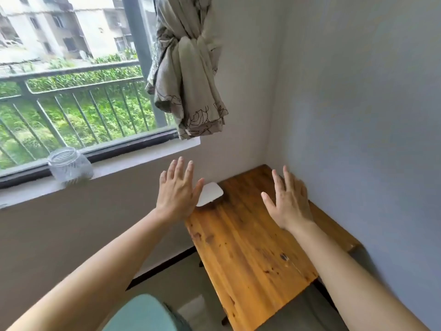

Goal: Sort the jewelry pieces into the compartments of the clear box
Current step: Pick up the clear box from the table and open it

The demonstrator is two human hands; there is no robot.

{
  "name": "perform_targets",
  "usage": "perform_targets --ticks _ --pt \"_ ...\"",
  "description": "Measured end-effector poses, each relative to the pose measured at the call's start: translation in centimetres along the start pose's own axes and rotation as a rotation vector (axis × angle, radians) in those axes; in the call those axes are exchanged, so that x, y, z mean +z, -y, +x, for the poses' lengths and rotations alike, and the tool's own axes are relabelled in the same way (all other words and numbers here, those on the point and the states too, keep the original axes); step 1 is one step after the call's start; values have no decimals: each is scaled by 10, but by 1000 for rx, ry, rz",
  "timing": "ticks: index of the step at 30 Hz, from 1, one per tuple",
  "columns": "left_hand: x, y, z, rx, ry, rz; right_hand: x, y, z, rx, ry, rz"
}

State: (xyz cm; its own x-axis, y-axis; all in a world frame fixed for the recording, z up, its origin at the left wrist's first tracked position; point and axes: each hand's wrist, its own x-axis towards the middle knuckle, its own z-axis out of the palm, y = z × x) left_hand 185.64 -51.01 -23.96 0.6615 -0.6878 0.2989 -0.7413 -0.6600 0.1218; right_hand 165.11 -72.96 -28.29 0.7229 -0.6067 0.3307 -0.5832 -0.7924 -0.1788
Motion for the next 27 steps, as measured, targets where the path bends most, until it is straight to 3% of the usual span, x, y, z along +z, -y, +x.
perform_targets --ticks 11,18,23,27 --pt "93 25 28 -160 247 27 90 -6 58 44 248 36" --pt "129 46 86 -198 305 -19 124 -15 87 126 288 108" --pt "195 41 126 -233 348 -180 159 -28 103 207 323 123" --pt "286 45 153 -278 401 -239 239 -33 115 308 377 164"
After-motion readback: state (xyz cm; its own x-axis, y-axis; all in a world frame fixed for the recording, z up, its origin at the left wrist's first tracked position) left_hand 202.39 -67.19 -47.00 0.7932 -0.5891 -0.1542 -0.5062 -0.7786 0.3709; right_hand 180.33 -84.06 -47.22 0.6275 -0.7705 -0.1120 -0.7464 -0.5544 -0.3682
